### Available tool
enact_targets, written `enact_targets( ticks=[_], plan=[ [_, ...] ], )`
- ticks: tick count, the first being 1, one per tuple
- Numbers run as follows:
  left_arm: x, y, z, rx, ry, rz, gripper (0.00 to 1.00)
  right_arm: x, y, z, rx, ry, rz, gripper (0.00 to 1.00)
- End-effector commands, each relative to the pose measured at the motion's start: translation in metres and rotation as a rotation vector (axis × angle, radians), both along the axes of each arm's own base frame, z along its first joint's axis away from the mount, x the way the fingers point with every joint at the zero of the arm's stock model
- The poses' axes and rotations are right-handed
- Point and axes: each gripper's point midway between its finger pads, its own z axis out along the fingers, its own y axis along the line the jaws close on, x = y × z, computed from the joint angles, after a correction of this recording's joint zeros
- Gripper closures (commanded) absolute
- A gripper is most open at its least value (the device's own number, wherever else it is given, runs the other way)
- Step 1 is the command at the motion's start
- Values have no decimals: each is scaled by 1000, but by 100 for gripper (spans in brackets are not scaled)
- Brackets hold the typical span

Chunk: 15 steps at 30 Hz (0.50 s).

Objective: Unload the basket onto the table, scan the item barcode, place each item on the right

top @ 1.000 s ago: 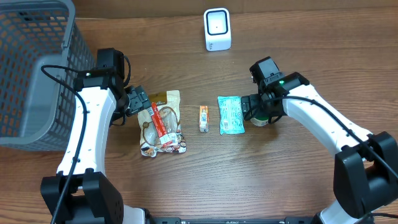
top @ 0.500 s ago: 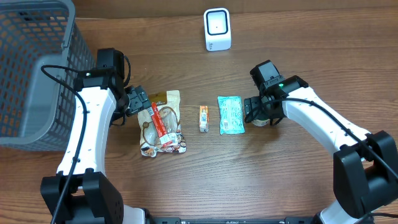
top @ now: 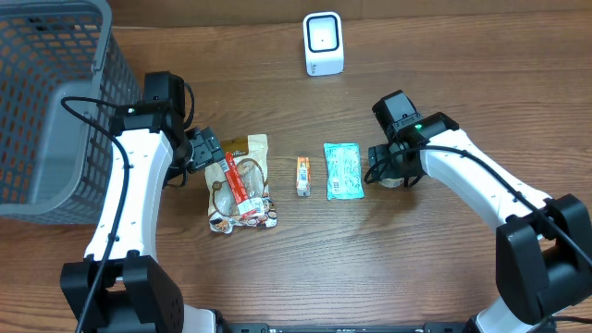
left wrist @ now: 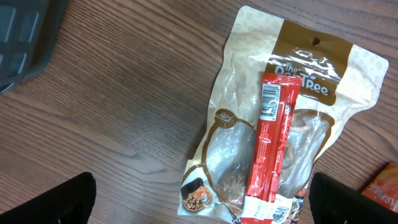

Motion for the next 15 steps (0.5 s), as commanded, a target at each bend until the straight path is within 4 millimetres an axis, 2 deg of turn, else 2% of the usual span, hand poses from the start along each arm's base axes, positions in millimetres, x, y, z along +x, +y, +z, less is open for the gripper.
enact_targets(
  ticks=[1,15],
  plan=[
    [3,2,5,12,-15,11,0,0,-9,-1,-30,-1,-15,18],
    [3,2,5,12,-15,11,0,2,-12,-1,-38,-8,-21,17]
  ],
)
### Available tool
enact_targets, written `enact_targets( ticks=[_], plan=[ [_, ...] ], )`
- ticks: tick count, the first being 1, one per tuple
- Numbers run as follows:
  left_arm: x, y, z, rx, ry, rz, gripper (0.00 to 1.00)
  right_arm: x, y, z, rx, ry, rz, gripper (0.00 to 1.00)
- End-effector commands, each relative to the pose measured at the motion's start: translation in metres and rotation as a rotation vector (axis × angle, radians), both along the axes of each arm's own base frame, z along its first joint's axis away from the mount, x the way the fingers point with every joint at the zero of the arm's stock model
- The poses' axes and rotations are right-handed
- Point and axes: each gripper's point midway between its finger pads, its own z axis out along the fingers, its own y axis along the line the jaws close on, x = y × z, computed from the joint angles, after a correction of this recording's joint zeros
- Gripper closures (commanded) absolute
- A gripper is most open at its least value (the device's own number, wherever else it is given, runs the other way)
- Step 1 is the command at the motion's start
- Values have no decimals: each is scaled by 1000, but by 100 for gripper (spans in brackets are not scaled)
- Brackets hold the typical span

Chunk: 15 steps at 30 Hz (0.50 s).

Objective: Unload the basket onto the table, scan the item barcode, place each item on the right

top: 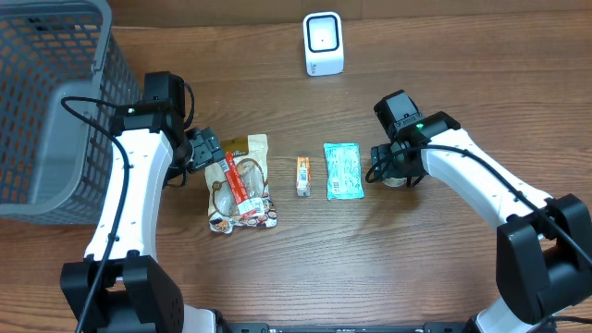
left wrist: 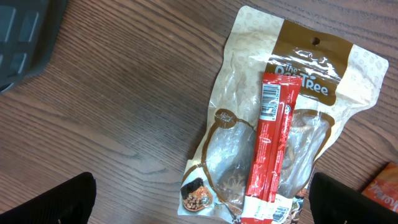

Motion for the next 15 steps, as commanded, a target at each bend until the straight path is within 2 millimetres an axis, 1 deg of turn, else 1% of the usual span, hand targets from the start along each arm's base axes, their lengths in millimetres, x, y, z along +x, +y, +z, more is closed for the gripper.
enact_targets(
  ticks=[1,7,10,15],
  plan=[
    [3,2,5,12,-15,11,0,2,-6,-1,-15,-7,-13,17],
    [3,2,5,12,-15,11,0,-2,-7,-1,-17,6,-33,20],
    [3,2,5,12,-15,11,0,-5,-9,-2,-20,18,-42,24],
    [3,2,5,12,-15,11,0,-8,-10,-2,-23,30,-60,25]
  ],
)
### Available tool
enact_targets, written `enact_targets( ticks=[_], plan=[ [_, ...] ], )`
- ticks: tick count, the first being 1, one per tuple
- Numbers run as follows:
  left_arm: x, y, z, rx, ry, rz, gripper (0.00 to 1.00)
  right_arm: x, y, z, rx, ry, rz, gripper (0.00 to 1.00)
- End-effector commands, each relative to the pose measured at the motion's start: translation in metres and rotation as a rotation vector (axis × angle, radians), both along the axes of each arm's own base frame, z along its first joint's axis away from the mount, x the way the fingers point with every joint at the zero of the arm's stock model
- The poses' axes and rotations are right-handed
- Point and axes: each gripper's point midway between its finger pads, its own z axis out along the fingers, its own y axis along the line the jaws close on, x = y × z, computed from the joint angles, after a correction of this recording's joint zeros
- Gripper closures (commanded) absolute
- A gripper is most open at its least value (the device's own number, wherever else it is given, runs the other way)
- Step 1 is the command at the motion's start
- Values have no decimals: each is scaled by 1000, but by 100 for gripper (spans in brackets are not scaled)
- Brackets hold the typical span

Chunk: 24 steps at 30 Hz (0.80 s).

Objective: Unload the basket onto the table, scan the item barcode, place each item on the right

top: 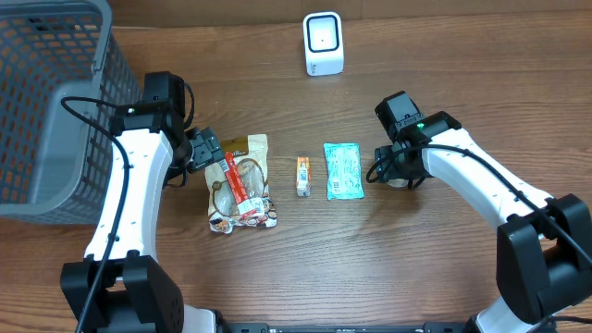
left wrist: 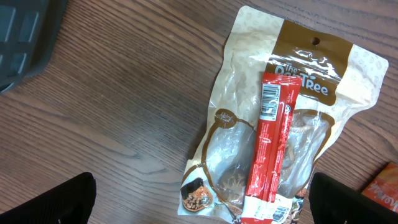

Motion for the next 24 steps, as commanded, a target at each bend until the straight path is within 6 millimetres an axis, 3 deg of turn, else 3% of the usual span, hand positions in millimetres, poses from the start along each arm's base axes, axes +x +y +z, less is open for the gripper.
enact_targets(
  ticks=[1,5,10,15,24],
  plan=[
    [3,2,5,12,-15,11,0,-1,-5,-1,-12,-1,-29,25],
    [3,2,5,12,-15,11,0,-2,-6,-1,-8,4,-67,24],
    [3,2,5,12,-15,11,0,5,-5,0,-8,-26,-63,12],
    [3,2,5,12,-15,11,0,13,-1,2,1,-55,-4,9],
    [3,2,5,11,-15,11,0,2,-5,-1,-8,-12,-37,30]
  ],
)
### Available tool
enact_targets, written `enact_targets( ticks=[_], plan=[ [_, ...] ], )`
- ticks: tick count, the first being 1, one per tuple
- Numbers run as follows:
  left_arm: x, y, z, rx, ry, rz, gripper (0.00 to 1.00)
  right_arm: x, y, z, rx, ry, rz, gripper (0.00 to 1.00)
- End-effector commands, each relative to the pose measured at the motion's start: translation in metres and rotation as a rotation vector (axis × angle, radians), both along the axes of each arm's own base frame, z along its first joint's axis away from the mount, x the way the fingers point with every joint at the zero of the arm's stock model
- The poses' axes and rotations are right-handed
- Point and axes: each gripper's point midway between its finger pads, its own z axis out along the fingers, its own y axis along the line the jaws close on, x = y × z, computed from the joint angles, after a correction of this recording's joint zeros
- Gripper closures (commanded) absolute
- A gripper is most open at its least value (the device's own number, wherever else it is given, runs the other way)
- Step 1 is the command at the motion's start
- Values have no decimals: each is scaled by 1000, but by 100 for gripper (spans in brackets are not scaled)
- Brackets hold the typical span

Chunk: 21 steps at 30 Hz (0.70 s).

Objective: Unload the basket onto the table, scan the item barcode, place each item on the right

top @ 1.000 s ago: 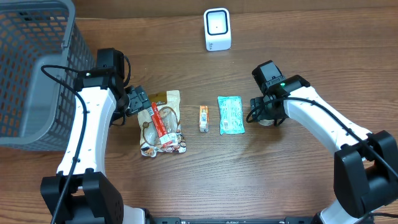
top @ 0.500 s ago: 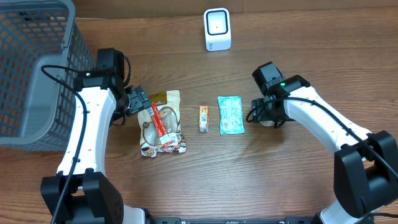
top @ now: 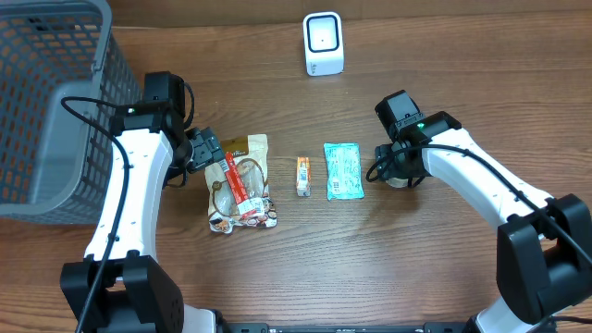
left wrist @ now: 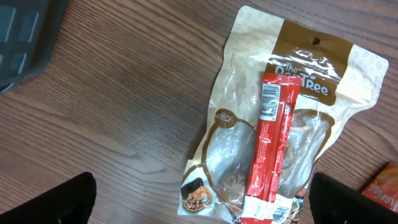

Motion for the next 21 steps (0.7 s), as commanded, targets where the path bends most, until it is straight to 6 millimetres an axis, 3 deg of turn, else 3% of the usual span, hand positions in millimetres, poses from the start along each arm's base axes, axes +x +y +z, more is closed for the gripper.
enact_targets(
  ticks=[1,10,17,21],
  plan=[
    [3,2,5,11,-15,11,0,-3,-5,-2,-5,11,-47,31],
    [3,2,5,11,-15,11,0,-12,5,-4,61,56,-72,33],
    [3,2,5,12,-15,11,0,-6,-4,-2,6,24,-70,1],
    [3,2,5,12,-15,11,0,-1,-9,-1,-23,-6,-76,0]
  ],
)
